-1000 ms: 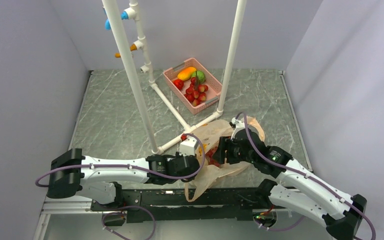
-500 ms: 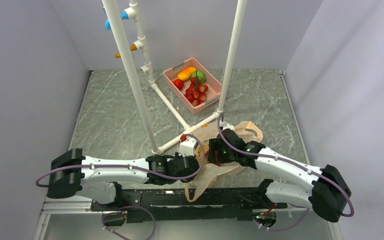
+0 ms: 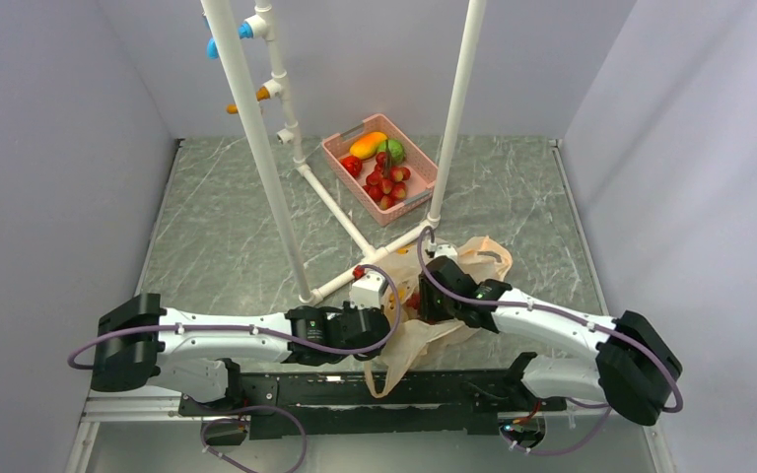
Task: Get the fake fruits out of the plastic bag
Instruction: Take out the fake fruit from the plastic bag.
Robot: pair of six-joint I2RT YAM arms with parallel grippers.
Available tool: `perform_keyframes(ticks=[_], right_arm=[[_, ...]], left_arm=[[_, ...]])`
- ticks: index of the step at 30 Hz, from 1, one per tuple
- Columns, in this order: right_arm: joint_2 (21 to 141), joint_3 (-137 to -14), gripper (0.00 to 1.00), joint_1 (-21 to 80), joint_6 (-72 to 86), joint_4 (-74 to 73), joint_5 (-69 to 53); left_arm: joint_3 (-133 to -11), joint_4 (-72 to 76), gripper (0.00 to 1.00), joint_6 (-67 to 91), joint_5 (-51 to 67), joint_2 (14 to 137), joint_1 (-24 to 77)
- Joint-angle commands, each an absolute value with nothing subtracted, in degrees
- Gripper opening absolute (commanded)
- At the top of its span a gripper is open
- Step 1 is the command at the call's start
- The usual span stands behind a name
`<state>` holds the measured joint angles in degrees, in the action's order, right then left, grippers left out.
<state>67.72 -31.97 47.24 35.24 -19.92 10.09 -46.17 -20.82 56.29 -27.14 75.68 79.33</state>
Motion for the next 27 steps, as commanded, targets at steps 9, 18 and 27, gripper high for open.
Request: perform_keyframes(ticks=[9,18,27], right_arm=[[48.09,-38.15,0.0,47.27,32.73,-26.64,6.79],[38.22,-41.47,0.0,47.2,34.86,-31.16,0.28],[34.91,-46.79,0.0,47.22,31.74,-36.27,-6.11]], left_arm=[[-46.17,-20.92,0.0,57.05,-28.66,73.45,79.61],[-46.25,-22.4,0.0,57.07,-29.63,72.86,79.63],[-45.88,-23.45,0.0,58.08,-30.61,72.1,79.58]])
